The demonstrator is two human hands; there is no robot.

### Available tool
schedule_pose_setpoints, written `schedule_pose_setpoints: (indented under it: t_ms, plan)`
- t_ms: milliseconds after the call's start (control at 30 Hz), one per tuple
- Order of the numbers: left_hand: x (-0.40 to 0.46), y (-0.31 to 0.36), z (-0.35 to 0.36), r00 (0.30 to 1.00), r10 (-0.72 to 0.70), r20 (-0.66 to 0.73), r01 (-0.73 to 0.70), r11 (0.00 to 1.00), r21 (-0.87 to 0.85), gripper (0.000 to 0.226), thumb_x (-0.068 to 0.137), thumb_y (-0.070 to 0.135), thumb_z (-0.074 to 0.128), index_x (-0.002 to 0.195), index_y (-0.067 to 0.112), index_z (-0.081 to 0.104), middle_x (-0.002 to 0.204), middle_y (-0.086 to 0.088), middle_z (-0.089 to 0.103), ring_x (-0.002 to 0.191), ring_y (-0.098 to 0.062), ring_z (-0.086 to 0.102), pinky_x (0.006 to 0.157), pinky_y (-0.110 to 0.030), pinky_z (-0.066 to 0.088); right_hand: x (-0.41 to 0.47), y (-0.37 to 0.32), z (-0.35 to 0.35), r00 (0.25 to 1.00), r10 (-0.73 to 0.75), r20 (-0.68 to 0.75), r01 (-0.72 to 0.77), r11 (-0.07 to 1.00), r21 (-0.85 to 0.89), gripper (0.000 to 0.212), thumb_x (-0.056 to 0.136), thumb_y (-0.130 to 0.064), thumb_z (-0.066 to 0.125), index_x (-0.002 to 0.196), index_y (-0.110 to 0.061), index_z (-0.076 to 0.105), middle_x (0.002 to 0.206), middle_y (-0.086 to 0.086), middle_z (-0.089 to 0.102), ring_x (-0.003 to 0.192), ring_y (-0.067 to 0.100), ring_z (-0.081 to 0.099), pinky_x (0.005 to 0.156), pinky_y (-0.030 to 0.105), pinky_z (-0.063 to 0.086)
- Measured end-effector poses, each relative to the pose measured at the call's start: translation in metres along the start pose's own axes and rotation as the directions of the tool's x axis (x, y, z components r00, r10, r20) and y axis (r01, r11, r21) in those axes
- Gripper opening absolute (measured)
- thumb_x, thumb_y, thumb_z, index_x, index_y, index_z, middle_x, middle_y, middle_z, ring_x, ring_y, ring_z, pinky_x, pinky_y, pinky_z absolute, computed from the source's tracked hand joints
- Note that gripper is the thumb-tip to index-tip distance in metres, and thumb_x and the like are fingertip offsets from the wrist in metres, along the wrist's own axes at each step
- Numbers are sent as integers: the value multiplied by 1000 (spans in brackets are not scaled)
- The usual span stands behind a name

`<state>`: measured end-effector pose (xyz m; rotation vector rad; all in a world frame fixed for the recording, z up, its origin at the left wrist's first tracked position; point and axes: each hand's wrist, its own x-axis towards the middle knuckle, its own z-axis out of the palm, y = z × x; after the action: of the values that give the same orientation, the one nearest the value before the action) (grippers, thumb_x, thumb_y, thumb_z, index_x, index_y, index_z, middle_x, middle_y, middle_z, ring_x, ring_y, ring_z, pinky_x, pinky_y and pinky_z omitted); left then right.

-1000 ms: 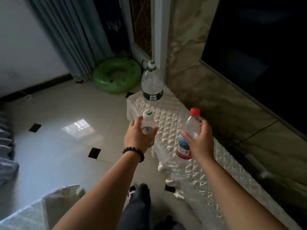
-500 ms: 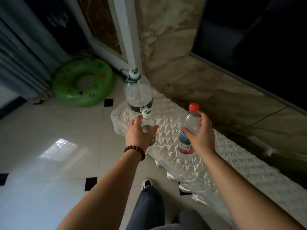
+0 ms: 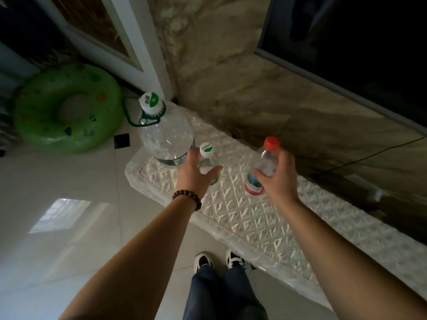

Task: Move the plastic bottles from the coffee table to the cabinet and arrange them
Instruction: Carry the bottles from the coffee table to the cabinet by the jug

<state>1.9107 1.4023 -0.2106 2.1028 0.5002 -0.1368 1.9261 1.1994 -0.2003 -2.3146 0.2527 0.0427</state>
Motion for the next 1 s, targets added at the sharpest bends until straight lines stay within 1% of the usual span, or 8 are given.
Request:
schedule_pose_setpoints:
  t_ms: [167, 367, 467, 600, 667, 833, 900, 1000]
  plan:
    - [59, -28, 44, 999, 33, 36, -32, 999, -6, 56, 72, 36, 78, 116, 25, 45, 112, 3, 58, 99, -15, 54, 78, -30, 43, 52, 27, 46, 1000, -8, 13, 8, 998, 70, 68, 70, -27, 81, 126, -19, 44, 121, 2, 56, 109, 17, 55, 89, 34, 48]
    - [100, -49, 81, 995, 92, -26, -92, 996, -1, 61, 72, 36, 77, 121, 24, 44, 118, 3, 56, 97, -8, 54, 78, -27, 48, 82, 48, 89, 998, -58, 32, 54, 993, 105, 68, 70, -25, 82, 125, -14, 44, 122, 3, 57, 108, 14, 55, 89, 27, 44]
    - [106, -55, 92, 994, 97, -42, -98, 995, -27, 62, 72, 34, 78, 122, 22, 43, 119, 2, 57, 99, -9, 56, 78, -24, 48, 87, 57, 105, 996, -84, 43, 80, 993, 85, 69, 68, -26, 83, 123, -13, 44, 119, 5, 58, 109, 20, 56, 89, 32, 46]
    - [109, -57, 98, 994, 101, -45, -103, 994, -41, 61, 75, 32, 77, 124, 22, 41, 116, 5, 58, 101, -9, 55, 76, -24, 46, 86, 67, 119, 994, -72, 79, 69, 997, 39, 73, 68, -22, 83, 127, -9, 43, 123, 11, 57, 113, 25, 55, 87, 26, 41]
    - [109, -55, 99, 993, 112, -44, -113, 993, -26, 61, 76, 32, 76, 125, 21, 41, 118, 4, 57, 102, -11, 55, 78, -26, 47, 85, 72, 122, 993, -79, 87, 78, 997, 23, 74, 69, -22, 83, 128, -8, 42, 125, 13, 56, 114, 27, 55, 85, 25, 41]
    - [105, -54, 104, 990, 138, -40, -136, 989, 63, 68, 75, 42, 74, 129, 22, 39, 127, 2, 55, 104, -17, 59, 71, -25, 47, 84, 72, 125, 995, -69, 69, 68, 998, 9, 74, 67, -23, 84, 126, -8, 43, 124, 13, 56, 114, 28, 55, 85, 26, 42]
    - [104, -56, 104, 991, 133, -31, -130, 987, 91, 79, 73, 48, 73, 136, 22, 34, 135, 0, 49, 113, -18, 56, 77, -27, 49, 84, 70, 124, 995, -63, 74, 62, 998, 18, 76, 66, -25, 85, 127, -11, 43, 125, 11, 55, 113, 26, 55, 83, 24, 40]
    - [100, -51, 99, 990, 135, -35, -130, 983, 131, 91, 72, 53, 71, 144, 21, 25, 146, -2, 37, 129, -19, 43, 95, -34, 47, 82, 68, 118, 993, -67, 102, 63, 997, 41, 91, 64, -28, 86, 138, -14, 36, 134, 10, 50, 122, 24, 50, 89, 24, 40]
